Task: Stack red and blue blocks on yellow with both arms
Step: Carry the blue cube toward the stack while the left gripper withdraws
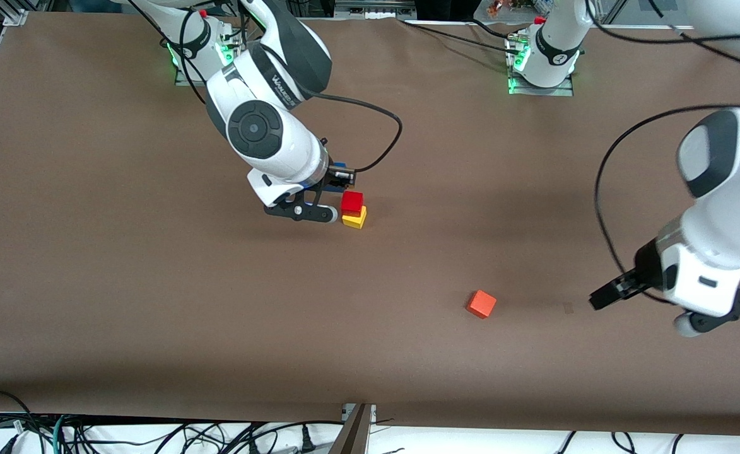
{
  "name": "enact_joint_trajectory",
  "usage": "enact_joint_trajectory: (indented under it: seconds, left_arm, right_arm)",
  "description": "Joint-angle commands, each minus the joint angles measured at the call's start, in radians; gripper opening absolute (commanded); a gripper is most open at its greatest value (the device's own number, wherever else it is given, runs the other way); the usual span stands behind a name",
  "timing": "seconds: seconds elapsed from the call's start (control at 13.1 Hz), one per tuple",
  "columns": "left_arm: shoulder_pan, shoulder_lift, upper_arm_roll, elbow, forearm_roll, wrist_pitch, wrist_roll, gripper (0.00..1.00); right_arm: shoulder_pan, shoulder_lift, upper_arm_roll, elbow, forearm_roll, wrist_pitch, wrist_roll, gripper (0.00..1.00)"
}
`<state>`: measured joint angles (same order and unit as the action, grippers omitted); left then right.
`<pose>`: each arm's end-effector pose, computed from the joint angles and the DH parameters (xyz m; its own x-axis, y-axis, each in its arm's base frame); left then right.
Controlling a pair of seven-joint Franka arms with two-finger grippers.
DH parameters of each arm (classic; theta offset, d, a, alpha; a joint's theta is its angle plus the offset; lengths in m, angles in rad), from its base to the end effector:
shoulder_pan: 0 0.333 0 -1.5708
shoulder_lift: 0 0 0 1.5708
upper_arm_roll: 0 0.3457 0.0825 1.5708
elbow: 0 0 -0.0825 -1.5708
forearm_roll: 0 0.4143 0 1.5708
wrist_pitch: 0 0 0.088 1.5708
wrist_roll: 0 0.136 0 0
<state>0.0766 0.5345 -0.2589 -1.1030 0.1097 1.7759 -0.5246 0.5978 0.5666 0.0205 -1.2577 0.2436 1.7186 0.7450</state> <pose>0.7664 -0.0749 0.5293 0.9222 0.3672 0.1217 0.3574 -0.9291 0.0950 0.5969 0.4565 0.4157 0.9561 -0.1588 -0.2464 -0.1892 -0.9763 -0.1049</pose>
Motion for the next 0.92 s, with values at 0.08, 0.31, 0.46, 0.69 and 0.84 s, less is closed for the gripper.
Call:
enact_joint_trajectory:
  seconds: [0.08,0.31,0.46,0.69,0.84]
  left_arm:
    - [0.022,-0.175,0.016,-0.139,0.008,-0.122,0.217,1.00]
    - [0.029,-0.264,0.049,-0.205,-0.005,-0.210,0.316,1.00]
    - [0.025,-0.309,0.059,-0.231,-0.007,-0.240,0.359,1.00]
    - [0.041,-0.418,0.087,-0.382,-0.092,-0.234,0.365,1.00]
    - [0.041,-0.424,0.119,-0.400,-0.127,-0.234,0.367,1.00]
  right_arm:
    - [0.013,0.038,-0.008,0.001,0.006,0.062,0.014,0.20]
    - [0.014,0.059,-0.008,0.001,0.003,0.093,0.014,0.20]
    - [0.020,0.076,-0.008,-0.005,0.003,0.127,0.014,0.20]
    - [0.031,0.113,-0.008,-0.012,0.003,0.196,0.014,0.20]
    - [0.034,0.147,-0.008,-0.011,0.003,0.239,0.013,0.20]
